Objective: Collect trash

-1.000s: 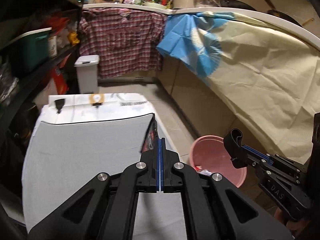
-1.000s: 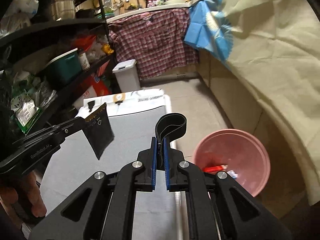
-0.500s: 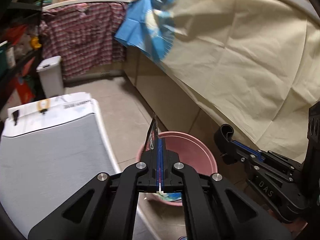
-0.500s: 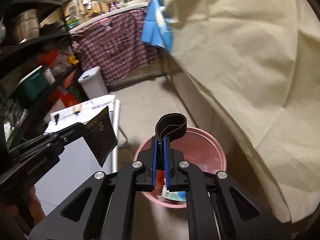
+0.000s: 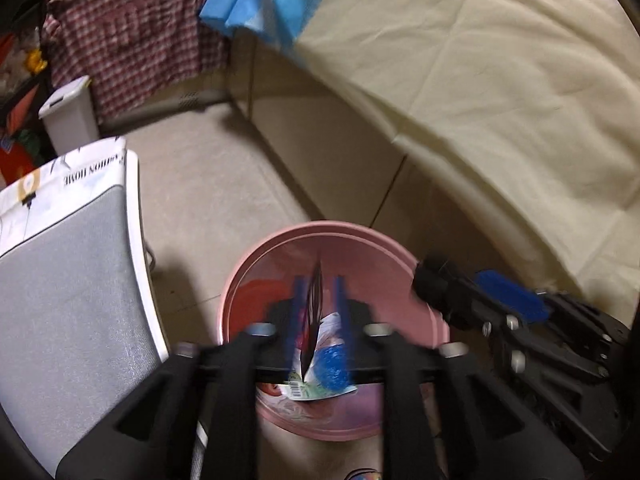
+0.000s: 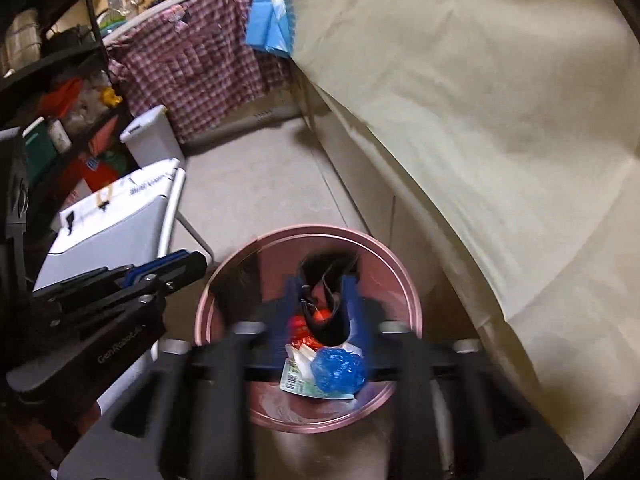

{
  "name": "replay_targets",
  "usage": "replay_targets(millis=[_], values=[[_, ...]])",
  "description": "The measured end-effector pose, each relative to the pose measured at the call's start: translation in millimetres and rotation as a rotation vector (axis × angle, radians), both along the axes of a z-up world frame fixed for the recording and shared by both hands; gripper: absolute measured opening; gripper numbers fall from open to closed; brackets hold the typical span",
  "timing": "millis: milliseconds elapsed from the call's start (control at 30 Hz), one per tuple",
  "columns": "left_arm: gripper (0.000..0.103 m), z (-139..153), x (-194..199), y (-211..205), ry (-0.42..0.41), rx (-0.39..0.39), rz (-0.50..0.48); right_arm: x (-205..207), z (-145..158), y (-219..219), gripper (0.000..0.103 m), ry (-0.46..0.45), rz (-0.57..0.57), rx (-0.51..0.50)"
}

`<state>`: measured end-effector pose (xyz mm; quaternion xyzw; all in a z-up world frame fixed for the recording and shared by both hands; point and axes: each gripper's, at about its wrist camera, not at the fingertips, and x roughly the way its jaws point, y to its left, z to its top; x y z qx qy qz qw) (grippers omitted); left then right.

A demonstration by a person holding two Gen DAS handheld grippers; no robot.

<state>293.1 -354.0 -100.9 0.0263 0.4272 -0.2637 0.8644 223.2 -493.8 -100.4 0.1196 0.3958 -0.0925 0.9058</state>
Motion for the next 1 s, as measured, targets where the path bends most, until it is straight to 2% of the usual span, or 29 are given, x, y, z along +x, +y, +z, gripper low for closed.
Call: replay_targets(millis=[67,133,300,400,500,567,700,800,1000], values=[[0.048,-1.9,1.0,1.3,-0.016,0.015,0.015,-0.8,-0.5,-1.4,0.059,-0.009,-0.022,-0.012],[0.055,-2.6,1.3,4.1,-0.017,0.034,0.033,-0.8,-2.5,-2.6,0.06,-0.007,-0.012,-0.01],[0.055,9.6,-1.4,15.7,-0.043,0.046,0.059,-5.3,7.4,2.4,0.067,-0.03,-0.024,-0.01],[0.055,31.6,-7.5,37.8,-0.081,0.035,0.101,-13.8,28.2,11.9,0.08,-0.079,-0.021,-0.025],[0.055,70.1,-31.0,74.2,-0.174,0.004,0.141,-34.0,66.8,36.4,0.087,-0.18,-0.006,-0.048],[0.063,92.0,-47.0,99.3,-0.228,-0.002,0.178,-45.1,87.5,53.6,0.092,-0.222,0.005,-0.075],[0.071,130.6,-91.2,159.1,-0.34,-0.005,0.267,-84.6,129.7,104.0,0.097,-0.346,0.042,-0.145],[0.075,146.5,-128.1,200.0,-0.4,-0.005,0.308,-112.3,142.7,138.1,0.098,-0.388,0.063,-0.163],[0.076,150.2,-199.1,256.7,-0.467,0.046,0.348,-170.5,146.2,196.2,0.098,-0.444,0.13,-0.175]])
